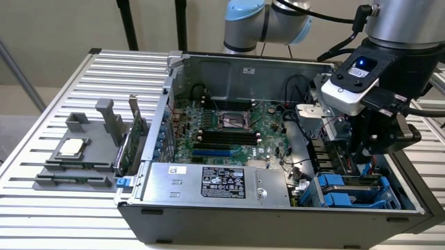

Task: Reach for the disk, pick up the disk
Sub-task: 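Pick up the disk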

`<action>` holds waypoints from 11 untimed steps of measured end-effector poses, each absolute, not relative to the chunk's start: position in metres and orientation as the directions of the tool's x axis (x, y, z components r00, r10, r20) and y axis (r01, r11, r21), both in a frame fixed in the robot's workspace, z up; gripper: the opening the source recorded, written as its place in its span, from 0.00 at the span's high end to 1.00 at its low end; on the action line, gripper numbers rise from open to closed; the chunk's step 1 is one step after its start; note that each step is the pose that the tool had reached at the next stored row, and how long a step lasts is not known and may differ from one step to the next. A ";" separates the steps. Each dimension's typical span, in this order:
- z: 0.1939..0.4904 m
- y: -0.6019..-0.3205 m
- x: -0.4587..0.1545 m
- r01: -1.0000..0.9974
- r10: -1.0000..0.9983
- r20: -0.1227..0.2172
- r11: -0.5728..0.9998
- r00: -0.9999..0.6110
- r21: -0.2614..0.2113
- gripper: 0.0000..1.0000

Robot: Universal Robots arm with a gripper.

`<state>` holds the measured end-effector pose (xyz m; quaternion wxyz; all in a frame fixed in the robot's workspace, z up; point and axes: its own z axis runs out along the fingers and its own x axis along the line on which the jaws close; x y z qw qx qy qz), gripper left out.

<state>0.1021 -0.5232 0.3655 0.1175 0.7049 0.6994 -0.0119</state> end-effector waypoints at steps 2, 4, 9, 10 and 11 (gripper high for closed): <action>0.365 -0.521 0.102 0.989 0.982 -0.187 0.007 0.021 0.149 0.70; 0.365 -0.519 0.102 0.989 0.981 -0.192 0.008 0.021 0.149 0.77; 0.365 -0.518 0.103 0.989 0.980 -0.198 0.009 0.021 0.149 0.84; 0.365 -0.518 0.103 0.989 0.980 -0.198 0.009 0.021 0.149 0.84; 0.365 -0.518 0.103 0.989 0.980 -0.198 0.009 0.021 0.149 0.84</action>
